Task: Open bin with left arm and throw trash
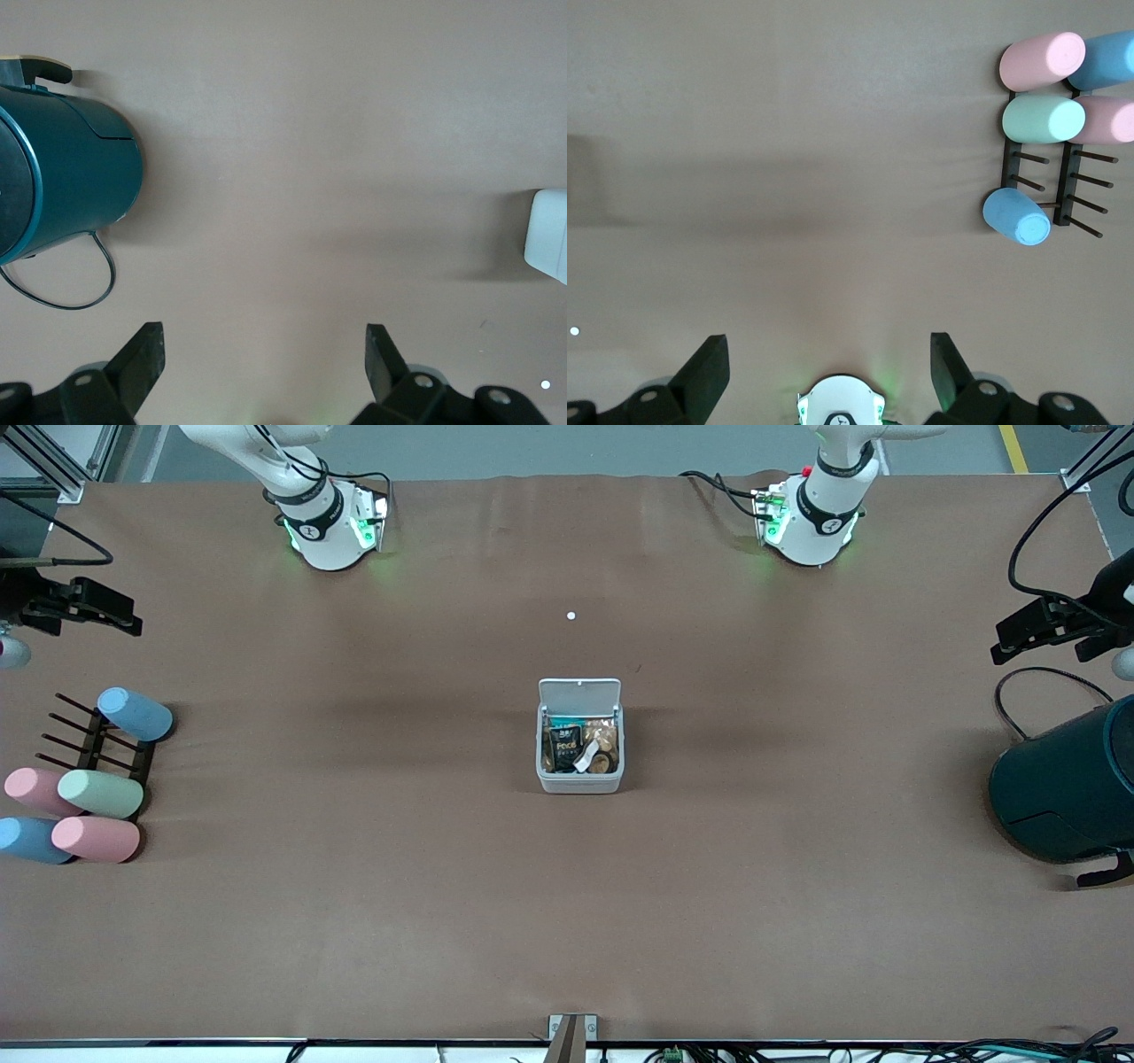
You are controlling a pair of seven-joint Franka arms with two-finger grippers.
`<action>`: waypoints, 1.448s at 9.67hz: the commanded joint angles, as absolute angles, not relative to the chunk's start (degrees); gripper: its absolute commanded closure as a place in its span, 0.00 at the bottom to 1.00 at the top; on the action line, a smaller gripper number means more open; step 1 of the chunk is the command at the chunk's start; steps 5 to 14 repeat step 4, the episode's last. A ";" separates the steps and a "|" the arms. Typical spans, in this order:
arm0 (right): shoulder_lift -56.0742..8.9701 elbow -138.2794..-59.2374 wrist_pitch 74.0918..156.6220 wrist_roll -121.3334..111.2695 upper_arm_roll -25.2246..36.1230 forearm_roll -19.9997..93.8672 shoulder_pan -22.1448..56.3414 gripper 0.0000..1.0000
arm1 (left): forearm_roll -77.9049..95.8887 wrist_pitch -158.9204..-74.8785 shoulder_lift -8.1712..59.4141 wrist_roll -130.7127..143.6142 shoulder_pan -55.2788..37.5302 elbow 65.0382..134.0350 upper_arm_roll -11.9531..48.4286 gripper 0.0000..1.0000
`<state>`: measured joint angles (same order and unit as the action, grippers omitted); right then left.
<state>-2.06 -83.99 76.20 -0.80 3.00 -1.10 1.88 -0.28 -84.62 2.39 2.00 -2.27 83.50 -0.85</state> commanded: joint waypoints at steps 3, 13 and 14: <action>0.97 -87.98 80.24 -0.53 3.08 -0.79 1.32 0.00 | 0.44 -84.55 3.25 0.97 -1.76 82.35 -0.70 0.00; 1.05 -88.07 80.94 -0.53 3.08 -0.79 0.80 0.00 | 0.09 -84.55 3.25 0.88 -1.76 82.35 -0.79 0.00; 1.05 -88.07 80.94 -0.53 3.08 -0.79 0.80 0.00 | 0.09 -84.55 3.25 0.88 -1.76 82.35 -0.79 0.00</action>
